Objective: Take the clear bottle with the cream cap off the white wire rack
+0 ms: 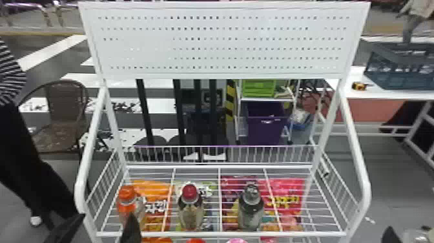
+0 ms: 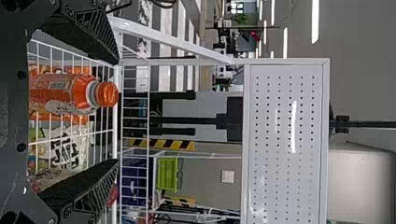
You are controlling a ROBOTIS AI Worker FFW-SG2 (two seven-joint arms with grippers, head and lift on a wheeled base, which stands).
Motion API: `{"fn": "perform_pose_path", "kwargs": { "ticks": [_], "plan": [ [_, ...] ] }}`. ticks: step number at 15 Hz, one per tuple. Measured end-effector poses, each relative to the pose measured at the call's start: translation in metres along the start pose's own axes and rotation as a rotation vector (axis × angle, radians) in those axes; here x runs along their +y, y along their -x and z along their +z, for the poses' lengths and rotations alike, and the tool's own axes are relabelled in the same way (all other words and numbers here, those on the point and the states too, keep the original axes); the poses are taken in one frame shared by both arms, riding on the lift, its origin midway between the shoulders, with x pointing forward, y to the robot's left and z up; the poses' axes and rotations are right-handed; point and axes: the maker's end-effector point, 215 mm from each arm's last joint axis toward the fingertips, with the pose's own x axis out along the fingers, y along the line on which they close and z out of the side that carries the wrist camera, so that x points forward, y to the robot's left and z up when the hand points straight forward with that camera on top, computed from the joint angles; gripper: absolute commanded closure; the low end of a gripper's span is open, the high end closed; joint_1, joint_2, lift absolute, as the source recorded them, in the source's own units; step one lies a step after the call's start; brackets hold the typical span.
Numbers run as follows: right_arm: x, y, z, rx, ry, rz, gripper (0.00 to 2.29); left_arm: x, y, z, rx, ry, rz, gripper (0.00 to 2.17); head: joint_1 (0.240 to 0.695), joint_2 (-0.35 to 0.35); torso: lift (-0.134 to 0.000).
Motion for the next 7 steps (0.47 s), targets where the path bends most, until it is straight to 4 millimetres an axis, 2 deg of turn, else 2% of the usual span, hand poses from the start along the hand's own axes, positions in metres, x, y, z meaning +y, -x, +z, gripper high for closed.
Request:
{"fn": "perform_pose_path", "kwargs": {
  "ticks": [7],
  "plan": [
    [0.0026, 0.0000, 0.0029, -0.005, -0.004, 0.006, 1.52, -0.0015, 0.0054, 0.0043, -0.009, 0.005, -0.002, 0.14, 0.499, 0.000, 0.000]
  ]
}}
